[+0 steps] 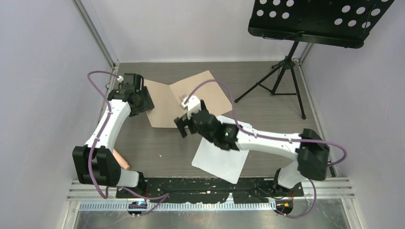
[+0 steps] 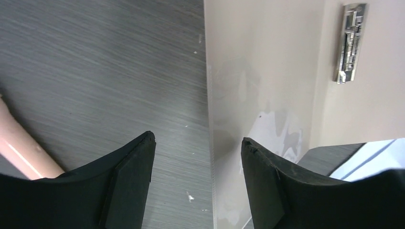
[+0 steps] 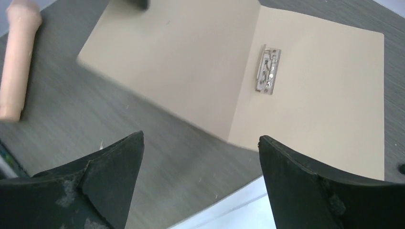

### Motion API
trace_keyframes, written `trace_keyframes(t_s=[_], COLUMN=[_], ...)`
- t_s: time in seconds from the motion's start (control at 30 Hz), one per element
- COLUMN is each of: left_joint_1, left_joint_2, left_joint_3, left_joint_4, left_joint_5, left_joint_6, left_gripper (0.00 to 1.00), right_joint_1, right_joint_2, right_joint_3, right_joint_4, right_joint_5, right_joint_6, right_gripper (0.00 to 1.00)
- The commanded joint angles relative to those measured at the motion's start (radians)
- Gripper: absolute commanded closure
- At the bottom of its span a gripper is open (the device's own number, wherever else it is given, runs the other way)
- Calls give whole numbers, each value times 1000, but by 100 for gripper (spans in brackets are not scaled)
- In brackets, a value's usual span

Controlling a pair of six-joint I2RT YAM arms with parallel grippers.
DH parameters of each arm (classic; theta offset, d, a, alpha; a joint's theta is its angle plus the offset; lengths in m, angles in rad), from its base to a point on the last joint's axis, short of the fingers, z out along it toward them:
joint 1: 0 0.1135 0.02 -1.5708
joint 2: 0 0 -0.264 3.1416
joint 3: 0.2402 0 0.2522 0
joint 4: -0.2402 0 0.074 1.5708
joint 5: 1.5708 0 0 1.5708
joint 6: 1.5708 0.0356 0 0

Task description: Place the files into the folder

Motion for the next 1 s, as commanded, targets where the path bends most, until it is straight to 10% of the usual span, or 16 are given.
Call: trace_keyframes(t_s=[0.0,0.47,0.97], left_joint_1=[22,83,79], left_joint_2=[-47,-77,-104], left_joint_3=[-35,-75,13], left_joint_4=[-8,11,57], left_joint_5=[-49,-38,63], left_joint_6=[18,-16,-80], left_gripper=[35,41,46], right_joint_1=[-183,-390,-367], right_joint_2=[208,806,861], right_joint_3=[257,973,895], right_joint_4=[-209,-543,-513], right_joint_5=[-135,-191,-184], right_joint_6=[151,115,147], right_gripper=[6,34,35])
